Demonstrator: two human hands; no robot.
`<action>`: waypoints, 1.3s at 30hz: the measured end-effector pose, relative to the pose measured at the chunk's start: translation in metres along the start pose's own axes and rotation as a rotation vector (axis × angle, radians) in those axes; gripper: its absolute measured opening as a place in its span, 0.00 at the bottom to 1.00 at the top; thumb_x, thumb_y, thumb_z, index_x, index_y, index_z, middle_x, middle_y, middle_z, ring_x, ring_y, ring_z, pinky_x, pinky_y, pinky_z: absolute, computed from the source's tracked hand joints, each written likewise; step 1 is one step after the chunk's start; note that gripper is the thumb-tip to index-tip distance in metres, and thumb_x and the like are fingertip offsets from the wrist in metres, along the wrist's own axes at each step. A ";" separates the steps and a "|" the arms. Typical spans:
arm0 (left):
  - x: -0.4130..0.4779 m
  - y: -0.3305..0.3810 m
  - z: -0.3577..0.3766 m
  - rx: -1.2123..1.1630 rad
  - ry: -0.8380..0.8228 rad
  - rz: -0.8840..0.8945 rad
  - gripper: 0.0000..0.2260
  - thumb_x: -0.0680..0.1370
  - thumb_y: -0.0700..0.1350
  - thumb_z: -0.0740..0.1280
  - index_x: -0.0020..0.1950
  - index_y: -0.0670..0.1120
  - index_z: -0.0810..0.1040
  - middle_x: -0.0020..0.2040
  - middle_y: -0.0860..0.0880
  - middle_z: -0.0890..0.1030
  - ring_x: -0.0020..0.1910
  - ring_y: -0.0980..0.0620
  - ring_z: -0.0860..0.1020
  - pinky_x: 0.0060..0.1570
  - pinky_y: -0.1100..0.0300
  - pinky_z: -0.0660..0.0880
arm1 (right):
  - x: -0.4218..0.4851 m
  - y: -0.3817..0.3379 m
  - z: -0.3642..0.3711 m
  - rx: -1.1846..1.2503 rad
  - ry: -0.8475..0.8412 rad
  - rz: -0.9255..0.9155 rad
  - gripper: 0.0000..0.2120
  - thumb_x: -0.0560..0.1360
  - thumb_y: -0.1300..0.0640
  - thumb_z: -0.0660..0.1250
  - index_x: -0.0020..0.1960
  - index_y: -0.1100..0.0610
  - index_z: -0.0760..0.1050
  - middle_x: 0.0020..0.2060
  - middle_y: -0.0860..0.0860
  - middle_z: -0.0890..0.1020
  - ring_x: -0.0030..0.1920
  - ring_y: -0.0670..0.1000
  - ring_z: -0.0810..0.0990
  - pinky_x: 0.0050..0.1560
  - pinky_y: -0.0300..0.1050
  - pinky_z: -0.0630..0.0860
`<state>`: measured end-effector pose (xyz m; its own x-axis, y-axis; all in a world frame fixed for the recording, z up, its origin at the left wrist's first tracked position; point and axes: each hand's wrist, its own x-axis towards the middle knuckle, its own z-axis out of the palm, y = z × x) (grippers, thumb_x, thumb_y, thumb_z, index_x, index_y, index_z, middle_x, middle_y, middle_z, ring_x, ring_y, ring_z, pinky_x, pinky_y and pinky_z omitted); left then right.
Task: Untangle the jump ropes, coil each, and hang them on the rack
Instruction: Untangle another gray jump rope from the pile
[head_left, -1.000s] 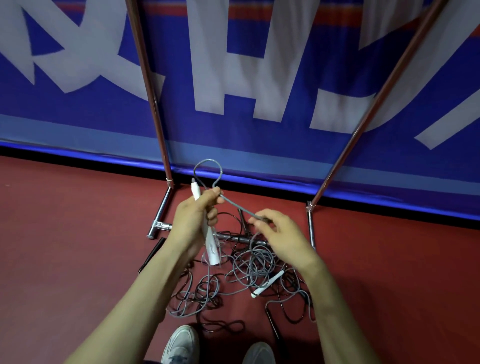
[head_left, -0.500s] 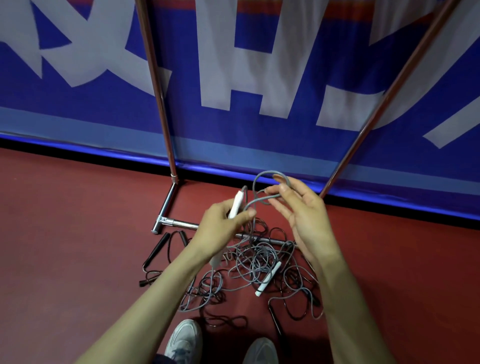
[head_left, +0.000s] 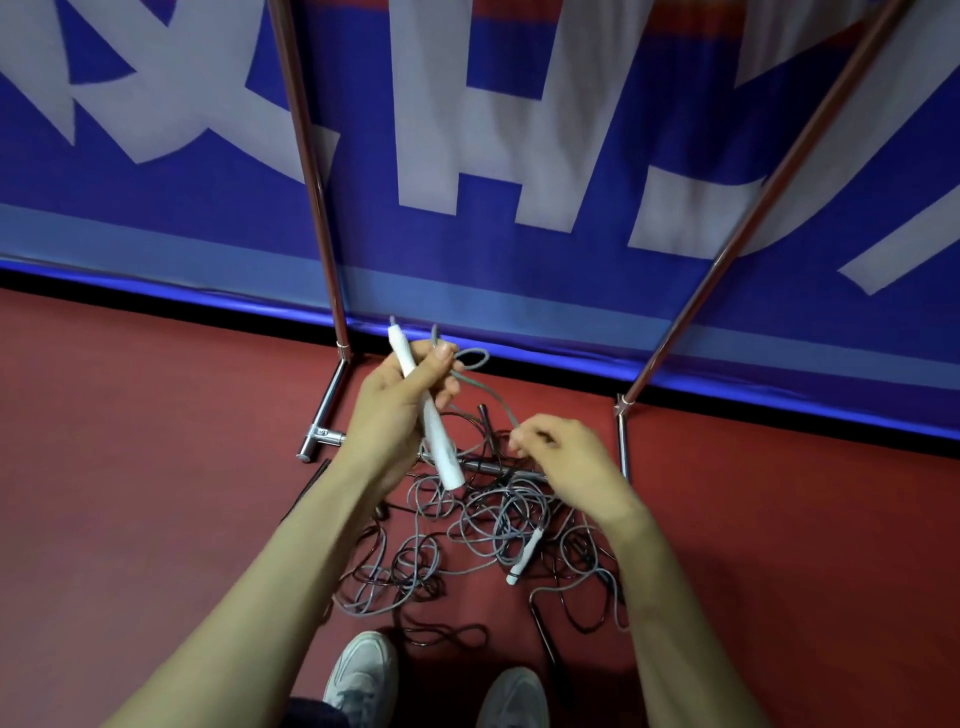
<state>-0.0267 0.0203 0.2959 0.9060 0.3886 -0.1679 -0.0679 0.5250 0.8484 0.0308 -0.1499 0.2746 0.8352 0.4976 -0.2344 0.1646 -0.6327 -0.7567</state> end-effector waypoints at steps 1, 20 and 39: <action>0.000 -0.001 -0.002 0.072 0.013 0.017 0.05 0.78 0.44 0.65 0.46 0.43 0.77 0.36 0.50 0.79 0.31 0.57 0.73 0.34 0.68 0.71 | 0.001 0.000 -0.004 0.074 0.051 -0.005 0.12 0.80 0.57 0.63 0.39 0.48 0.78 0.36 0.43 0.82 0.38 0.41 0.79 0.44 0.36 0.72; -0.012 -0.023 0.008 0.744 -0.462 -0.109 0.05 0.73 0.38 0.74 0.44 0.43 0.80 0.33 0.55 0.76 0.34 0.55 0.72 0.39 0.61 0.69 | -0.009 -0.044 -0.017 1.148 0.214 -0.075 0.09 0.80 0.62 0.60 0.47 0.63 0.78 0.39 0.54 0.78 0.37 0.46 0.80 0.43 0.41 0.80; 0.001 -0.006 0.000 0.161 -0.024 0.074 0.05 0.78 0.40 0.66 0.50 0.39 0.79 0.33 0.51 0.78 0.28 0.58 0.68 0.27 0.68 0.64 | 0.001 0.003 -0.001 0.193 0.071 -0.003 0.11 0.81 0.58 0.61 0.41 0.52 0.77 0.37 0.46 0.81 0.39 0.46 0.81 0.41 0.39 0.78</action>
<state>-0.0254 0.0174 0.2904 0.9110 0.4022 -0.0912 -0.0691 0.3669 0.9277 0.0331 -0.1519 0.2728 0.8707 0.4519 -0.1941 0.0688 -0.5028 -0.8616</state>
